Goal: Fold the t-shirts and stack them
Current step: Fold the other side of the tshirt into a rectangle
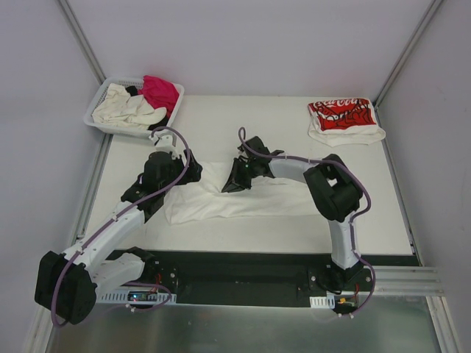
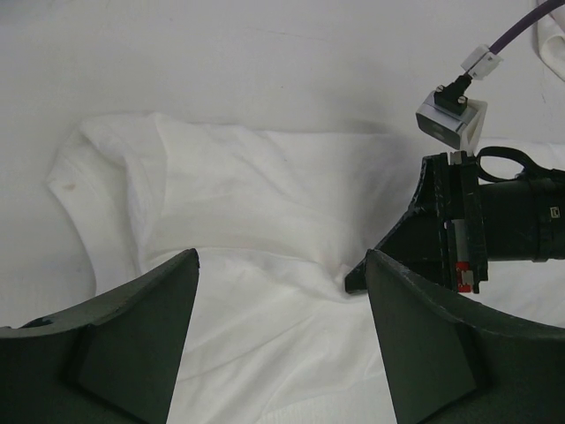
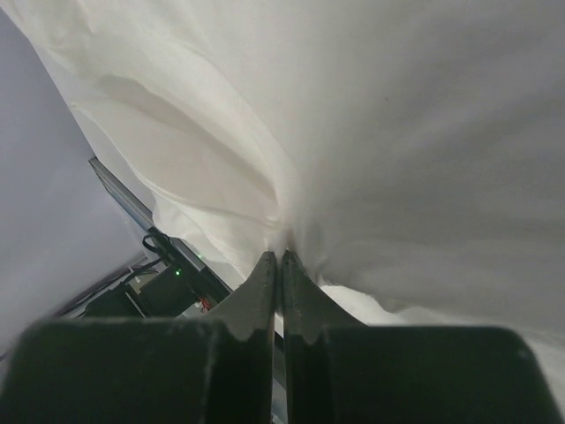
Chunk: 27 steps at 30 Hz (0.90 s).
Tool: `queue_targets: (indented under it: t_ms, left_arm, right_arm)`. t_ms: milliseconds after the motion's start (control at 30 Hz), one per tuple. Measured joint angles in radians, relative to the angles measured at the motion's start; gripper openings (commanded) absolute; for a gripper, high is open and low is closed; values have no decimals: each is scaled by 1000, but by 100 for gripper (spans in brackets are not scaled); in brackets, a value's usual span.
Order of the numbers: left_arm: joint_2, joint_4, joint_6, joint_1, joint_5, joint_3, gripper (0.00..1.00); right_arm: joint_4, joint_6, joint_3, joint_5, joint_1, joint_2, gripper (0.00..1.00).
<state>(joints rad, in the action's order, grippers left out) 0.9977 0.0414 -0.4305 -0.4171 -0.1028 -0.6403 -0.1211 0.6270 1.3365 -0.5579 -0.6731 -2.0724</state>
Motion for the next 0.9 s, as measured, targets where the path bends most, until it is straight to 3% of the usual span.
queue_targets:
  t_ms: [400, 633, 900]
  left_arm:
    - [5, 6, -8, 0, 16, 0, 75]
    - [5, 7, -26, 0, 21, 2, 74]
    - [5, 7, -32, 0, 23, 17, 74]
  right_arm:
    - [-18, -50, -88, 1, -23, 68, 6]
    - [-27, -90, -148, 5, -23, 111, 23]
    - [-40, -138, -216, 20, -22, 148, 24]
